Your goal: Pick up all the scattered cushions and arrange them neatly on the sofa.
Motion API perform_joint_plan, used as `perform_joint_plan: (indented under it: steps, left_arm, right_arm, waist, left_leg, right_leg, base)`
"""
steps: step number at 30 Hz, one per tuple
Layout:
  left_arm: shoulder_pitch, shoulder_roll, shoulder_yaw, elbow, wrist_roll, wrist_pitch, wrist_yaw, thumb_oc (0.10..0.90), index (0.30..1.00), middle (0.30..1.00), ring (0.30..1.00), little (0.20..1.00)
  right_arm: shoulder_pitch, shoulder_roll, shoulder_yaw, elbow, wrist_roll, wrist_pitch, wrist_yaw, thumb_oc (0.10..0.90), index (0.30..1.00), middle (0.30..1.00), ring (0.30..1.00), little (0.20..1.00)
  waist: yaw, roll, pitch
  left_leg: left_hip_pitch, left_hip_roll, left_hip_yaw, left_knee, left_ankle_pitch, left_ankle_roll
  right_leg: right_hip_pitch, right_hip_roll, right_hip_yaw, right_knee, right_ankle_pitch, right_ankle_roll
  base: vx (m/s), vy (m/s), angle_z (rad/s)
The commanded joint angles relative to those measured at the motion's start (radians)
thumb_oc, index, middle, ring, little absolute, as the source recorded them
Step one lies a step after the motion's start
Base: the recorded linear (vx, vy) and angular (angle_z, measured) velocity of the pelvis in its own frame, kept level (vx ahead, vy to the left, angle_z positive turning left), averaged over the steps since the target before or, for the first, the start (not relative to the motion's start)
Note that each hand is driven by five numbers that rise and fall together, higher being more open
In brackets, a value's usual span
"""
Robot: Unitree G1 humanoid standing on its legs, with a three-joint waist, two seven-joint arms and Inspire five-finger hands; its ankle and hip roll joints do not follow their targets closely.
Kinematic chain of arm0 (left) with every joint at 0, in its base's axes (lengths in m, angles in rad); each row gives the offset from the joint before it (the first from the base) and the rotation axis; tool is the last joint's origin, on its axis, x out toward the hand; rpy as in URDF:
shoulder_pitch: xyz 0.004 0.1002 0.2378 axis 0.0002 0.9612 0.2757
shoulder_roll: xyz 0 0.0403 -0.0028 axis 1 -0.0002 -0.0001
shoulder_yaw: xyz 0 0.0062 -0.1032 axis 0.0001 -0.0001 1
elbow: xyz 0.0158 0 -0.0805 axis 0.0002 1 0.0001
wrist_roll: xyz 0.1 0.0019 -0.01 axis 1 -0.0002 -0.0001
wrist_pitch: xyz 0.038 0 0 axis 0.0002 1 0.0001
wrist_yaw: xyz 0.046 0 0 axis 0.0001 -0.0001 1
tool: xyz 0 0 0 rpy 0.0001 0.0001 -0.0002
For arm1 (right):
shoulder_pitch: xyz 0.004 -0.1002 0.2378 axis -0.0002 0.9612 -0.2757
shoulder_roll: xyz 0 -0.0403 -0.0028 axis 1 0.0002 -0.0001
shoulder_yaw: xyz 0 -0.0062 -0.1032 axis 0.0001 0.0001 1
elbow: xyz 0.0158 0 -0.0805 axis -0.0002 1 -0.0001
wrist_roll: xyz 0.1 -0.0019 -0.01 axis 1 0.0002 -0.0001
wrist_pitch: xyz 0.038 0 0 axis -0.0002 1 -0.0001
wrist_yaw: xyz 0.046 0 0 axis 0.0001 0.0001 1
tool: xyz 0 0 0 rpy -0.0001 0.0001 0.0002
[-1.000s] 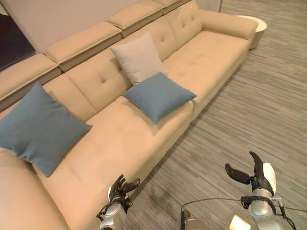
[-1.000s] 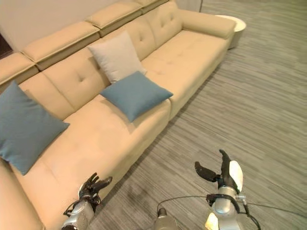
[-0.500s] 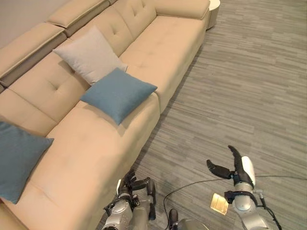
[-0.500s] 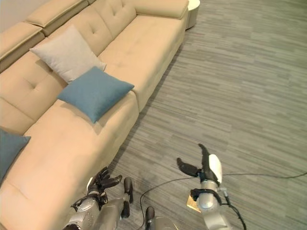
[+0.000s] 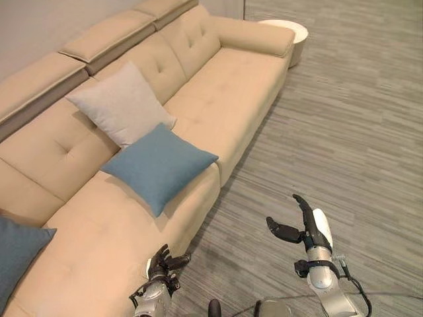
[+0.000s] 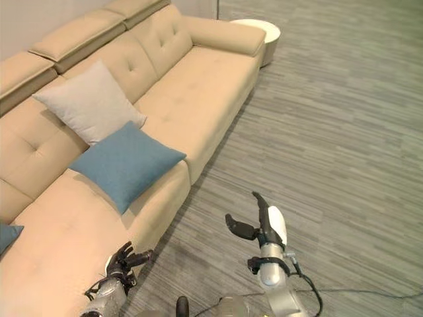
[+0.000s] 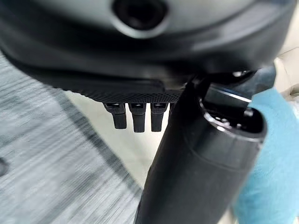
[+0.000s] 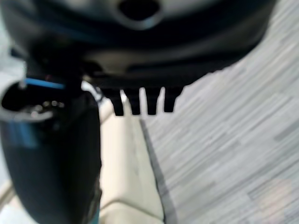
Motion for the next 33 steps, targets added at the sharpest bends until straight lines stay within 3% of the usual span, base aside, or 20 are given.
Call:
perform_joint_plan:
  steps: [1, 4, 9, 12, 13, 14, 15, 17, 19, 21, 23, 24, 26, 27, 28, 29, 30, 31, 33]
  left_arm:
    - [-0.043, 0.0, 0.008, -0.023, 0.061, -0.05, 0.004, 0.8, 0.9, 0.9, 0.9, 0.9]
    - [-0.042, -0.004, -0.001, -0.027, 0.066, -0.056, 0.002, 0.8, 0.9, 0.9, 0.9, 0.9]
    - [-0.029, -0.028, 0.015, 0.019, 0.03, -0.052, -0.018, 0.8, 0.9, 0.9, 0.9, 0.9]
    - [-0.018, -0.045, 0.031, 0.004, -0.059, -0.053, -0.031, 0.8, 0.9, 0.9, 0.9, 0.9]
    - [-0.021, -0.05, 0.031, -0.002, -0.083, -0.05, -0.029, 0.8, 0.9, 0.9, 0.9, 0.9]
    - [-0.018, -0.052, 0.035, -0.013, -0.12, -0.046, -0.014, 0.8, 0.9, 0.9, 0.9, 0.9]
    - [-0.019, -0.051, 0.035, -0.013, -0.12, -0.046, -0.014, 0.8, 0.9, 0.9, 0.9, 0.9]
    - [-0.01, -0.049, 0.059, -0.002, -0.124, -0.044, 0.008, 0.8, 0.9, 0.9, 0.9, 0.9]
    - [-0.026, -0.035, 0.061, 0.001, -0.115, -0.041, 0.015, 0.8, 0.9, 0.9, 0.9, 0.9]
    - [-0.045, -0.003, 0.071, -0.023, -0.098, -0.047, 0.03, 0.8, 0.9, 0.9, 0.9, 0.9]
    - [-0.061, 0.082, 0.086, -0.183, -0.064, -0.089, 0.069, 0.8, 0.9, 0.9, 0.9, 0.9]
    - [-0.056, 0.103, 0.104, -0.217, -0.058, -0.103, 0.076, 0.8, 0.9, 0.9, 0.9, 0.9]
    - [-0.056, 0.12, 0.116, -0.254, -0.047, -0.107, 0.09, 0.8, 0.9, 0.9, 0.9, 0.9]
    - [-0.059, 0.143, 0.139, -0.372, -0.061, -0.126, 0.104, 0.8, 0.9, 0.9, 0.9, 0.9]
    - [-0.059, 0.227, 0.179, -0.475, -0.102, -0.145, 0.054, 0.8, 0.9, 0.9, 0.9, 0.9]
    - [-0.054, 0.231, 0.183, -0.493, -0.139, -0.154, 0.043, 0.8, 0.9, 0.9, 0.9, 0.9]
    - [-0.096, 0.241, 0.16, -0.459, -0.136, -0.142, 0.007, 0.8, 0.9, 0.9, 0.9, 0.9]
    - [-0.123, 0.247, 0.125, -0.456, -0.15, -0.125, -0.019, 0.8, 0.9, 0.9, 0.9, 0.9]
    - [-0.197, 0.252, 0.085, -0.392, -0.172, -0.115, -0.015, 0.8, 0.9, 0.9, 0.9, 0.9]
  right_arm:
    - [-0.043, -0.033, -0.066, -0.105, -0.039, -0.055, -0.032, 0.8, 0.9, 0.9, 0.9, 0.9]
    - [-0.026, -0.033, -0.066, -0.11, -0.045, -0.049, -0.032, 0.8, 0.9, 0.9, 0.9, 0.9]
    - [0.0, -0.031, -0.063, -0.12, -0.031, -0.046, -0.003, 0.8, 0.9, 0.9, 0.9, 0.9]
    - [-0.008, -0.045, -0.066, -0.137, -0.012, -0.051, -0.003, 0.8, 0.9, 0.9, 0.9, 0.9]
    - [-0.022, -0.05, -0.067, -0.142, 0.001, -0.053, -0.012, 0.8, 0.9, 0.9, 0.9, 0.9]
    - [-0.06, -0.055, -0.07, -0.153, 0.039, -0.058, -0.044, 0.8, 0.9, 0.9, 0.9, 0.9]
    - [-0.062, -0.055, -0.069, -0.152, 0.039, -0.059, -0.045, 0.8, 0.9, 0.9, 0.9, 0.9]
    - [-0.061, -0.064, -0.079, -0.132, 0.06, -0.063, -0.058, 0.8, 0.9, 0.9, 0.9, 0.9]
    - [-0.074, -0.072, -0.079, -0.144, 0.067, -0.071, -0.068, 0.8, 0.9, 0.9, 0.9, 0.9]
    - [-0.115, -0.078, -0.074, -0.144, 0.077, -0.084, -0.078, 0.8, 0.9, 0.9, 0.9, 0.9]
    - [-0.145, -0.088, -0.092, -0.128, 0.086, -0.093, -0.1, 0.8, 0.9, 0.9, 0.9, 0.9]
    - [-0.14, -0.085, -0.105, -0.137, 0.086, -0.094, -0.1, 0.8, 0.9, 0.9, 0.9, 0.9]
    - [-0.141, -0.08, -0.117, -0.147, 0.076, -0.096, -0.103, 0.8, 0.9, 0.9, 0.9, 0.9]
    - [-0.14, -0.077, -0.12, -0.158, 0.07, -0.091, -0.094, 0.8, 0.9, 0.9, 0.9, 0.9]
    - [-0.202, -0.206, -0.234, 0.054, 0.287, -0.115, -0.052, 0.8, 0.9, 0.9, 0.9, 0.9]
    - [-0.212, -0.288, -0.308, 0.126, 0.344, -0.141, -0.028, 0.8, 0.9, 0.9, 0.9, 0.9]
    - [-0.321, -0.369, -0.291, 0.261, 0.383, -0.205, -0.017, 0.8, 0.9, 0.9, 0.9, 0.9]
    - [-0.447, -0.341, -0.251, 0.455, 0.422, -0.165, -0.058, 0.8, 0.9, 0.9, 0.9, 0.9]
    - [-0.587, -0.306, -0.124, 0.467, 0.426, -0.123, -0.026, 0.8, 0.9, 0.9, 0.9, 0.9]
  waist:
    - [-0.036, -0.004, -0.007]
    - [-0.062, 0.0, -0.004]
    - [-0.077, -0.008, -0.035]
    - [-0.063, -0.008, -0.039]
    - [-0.058, -0.014, -0.032]
    - [-0.044, -0.03, -0.016]
    - [-0.044, -0.03, -0.015]
    - [-0.039, -0.037, -0.015]
    - [-0.033, -0.04, -0.025]
    - [-0.015, -0.038, -0.035]
    - [0.019, -0.037, -0.018]
    - [0.02, -0.025, -0.027]
    - [0.022, -0.017, -0.035]
    - [0.026, -0.013, -0.049]
    - [0.046, -0.029, -0.07]
    - [0.053, -0.038, -0.07]
    - [0.073, -0.042, -0.075]
    - [0.091, -0.043, -0.073]
    - [0.116, -0.041, -0.063]
  left_leg:
    - [-0.013, 0.069, 0.032, 0.076, -0.145, -0.108]
    - [0.026, 0.079, -0.026, 0.054, -0.159, -0.127]
    - [0.061, 0.137, -0.088, 0.064, -0.163, -0.17]
    - [-0.001, 0.187, -0.107, 0.185, -0.104, -0.192]
    - [-0.049, 0.192, -0.098, 0.26, -0.069, -0.191]
    - [-0.12, 0.21, -0.04, 0.365, -0.03, -0.172]
    - [-0.122, 0.21, -0.041, 0.37, -0.032, -0.171]
    - [-0.13, 0.243, 0.043, 0.351, -0.033, -0.165]
    - [-0.129, 0.256, 0.086, 0.276, -0.042, -0.173]
    - [-0.162, 0.257, 0.089, 0.176, -0.016, -0.193]
    - [-0.251, 0.264, 0.101, 0.099, 0.063, -0.22]
    - [-0.227, 0.268, 0.115, 0.035, 0.08, -0.225]
    - [-0.211, 0.267, 0.106, 0.021, 0.092, -0.228]
    - [-0.198, 0.257, 0.092, 0.013, 0.09, -0.23]
    - [-0.182, 0.242, 0.088, 0.015, 0.081, -0.23]
    - [-0.173, 0.234, 0.085, 0.02, 0.069, -0.228]
    - [-0.174, 0.23, 0.084, 0.027, 0.063, -0.226]
    - [-0.18, 0.225, 0.081, 0.038, 0.059, -0.225]
    - [-0.204, 0.214, 0.071, 0.05, 0.049, -0.217]
  right_leg:
    - [0.1, 0.03, 0.08, -0.128, 0.087, 0.045]
    - [0.061, 0.029, 0.159, -0.18, 0.132, 0.067]
    - [0.086, 0.055, 0.166, -0.186, 0.134, 0.051]
    - [0.13, 0.091, 0.127, -0.187, 0.087, 0.003]
    - [0.151, 0.09, 0.109, -0.193, 0.078, -0.008]
    - [0.191, 0.086, 0.075, -0.195, 0.062, -0.031]
    - [0.191, 0.086, 0.075, -0.195, 0.062, -0.03]
    - [0.217, 0.088, 0.047, -0.201, 0.044, -0.038]
    - [0.245, 0.081, 0.029, -0.216, 0.032, -0.029]
    - [0.274, 0.074, 0.007, -0.229, 0.018, -0.019]
    - [0.324, 0.074, -0.019, -0.23, -0.013, -0.016]
    - [0.331, 0.081, -0.032, -0.231, -0.014, -0.01]
    - [0.349, 0.084, -0.043, -0.239, -0.016, -0.007]
    - [0.367, 0.072, -0.041, -0.248, -0.017, -0.002]
    - [0.388, 0.057, -0.046, -0.265, -0.011, 0.006]
    - [0.397, 0.049, -0.047, -0.268, -0.017, 0.01]
    - [0.405, 0.044, -0.049, -0.276, -0.016, 0.014]
    - [0.411, 0.04, -0.057, -0.284, -0.013, 0.017]
    - [0.399, 0.029, -0.059, -0.301, 0.001, 0.025]
  base:
    - [0.3, -0.167, 0.77]
    - [0.28, -0.212, 0.6]
    - [0.25, -0.287, 0.4]
    - [0.11, -0.272, 0.3]
    - [0.08, -0.322, 0.61]
    - [0.05, -0.233, 0.67]
    - [0.06, -0.199, 0.61]
    - [0.1, -0.103, 0.45]
    - [0.18, -0.035, 0.74]
    - [0.21, 0.029, 0.54]
    - [0.22, 0.058, 0.24]
    - [0.23, 0.09, 0.37]
    - [0.18, 0.101, 0.19]
    - [0.33, 0.168, -0.11]
    - [0.39, 0.189, -0.16]
    - [0.31, 0.118, 0.08]
    - [0.15, 0.062, 0.41]
    - [0.1, 0.072, 0.39]
    - [0.04, 0.148, 0.02]
